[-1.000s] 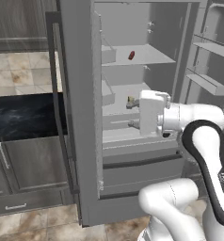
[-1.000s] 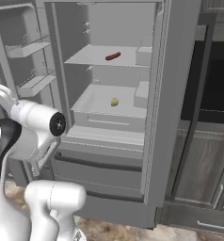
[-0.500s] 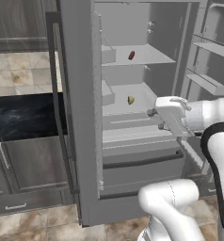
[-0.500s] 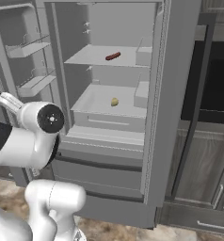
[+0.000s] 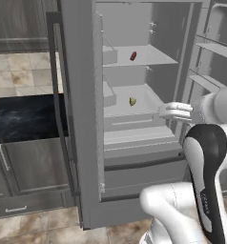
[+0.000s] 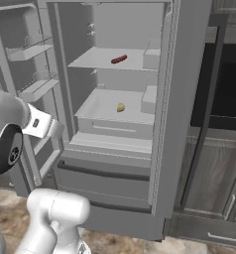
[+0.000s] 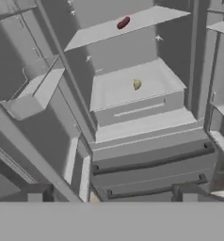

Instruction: Retrieve the sausage and cheese from the fridge and place them on the cutting board on the counter.

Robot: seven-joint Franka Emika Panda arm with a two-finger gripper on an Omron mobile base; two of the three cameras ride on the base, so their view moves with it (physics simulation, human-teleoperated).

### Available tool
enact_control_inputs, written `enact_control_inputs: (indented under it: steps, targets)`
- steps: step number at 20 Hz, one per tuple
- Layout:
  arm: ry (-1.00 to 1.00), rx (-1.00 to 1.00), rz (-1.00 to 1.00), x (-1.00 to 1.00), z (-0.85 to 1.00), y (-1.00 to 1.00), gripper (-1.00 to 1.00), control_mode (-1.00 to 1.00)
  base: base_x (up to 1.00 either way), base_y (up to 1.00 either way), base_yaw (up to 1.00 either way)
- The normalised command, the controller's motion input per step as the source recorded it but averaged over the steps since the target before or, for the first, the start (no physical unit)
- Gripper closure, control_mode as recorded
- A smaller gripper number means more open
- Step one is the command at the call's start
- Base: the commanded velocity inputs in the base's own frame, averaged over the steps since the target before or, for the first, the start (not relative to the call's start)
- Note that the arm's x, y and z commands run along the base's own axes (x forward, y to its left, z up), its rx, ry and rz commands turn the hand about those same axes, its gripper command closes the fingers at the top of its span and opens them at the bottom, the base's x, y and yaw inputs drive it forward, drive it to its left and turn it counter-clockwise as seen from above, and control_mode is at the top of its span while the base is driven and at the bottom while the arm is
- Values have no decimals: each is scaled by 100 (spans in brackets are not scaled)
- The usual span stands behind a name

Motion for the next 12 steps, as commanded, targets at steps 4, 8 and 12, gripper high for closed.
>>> enact_control_inputs:
  steps: [4,8,12]
  targets:
    - [-5,-50,-25,-2,4,-25,-100,-100,0,0,0]
    - [-16,-41,-14,-1,0,-25,-100,-100,0,0,0]
    - [-16,-13,4,0,-1,-14,-100,-100,0,0,0]
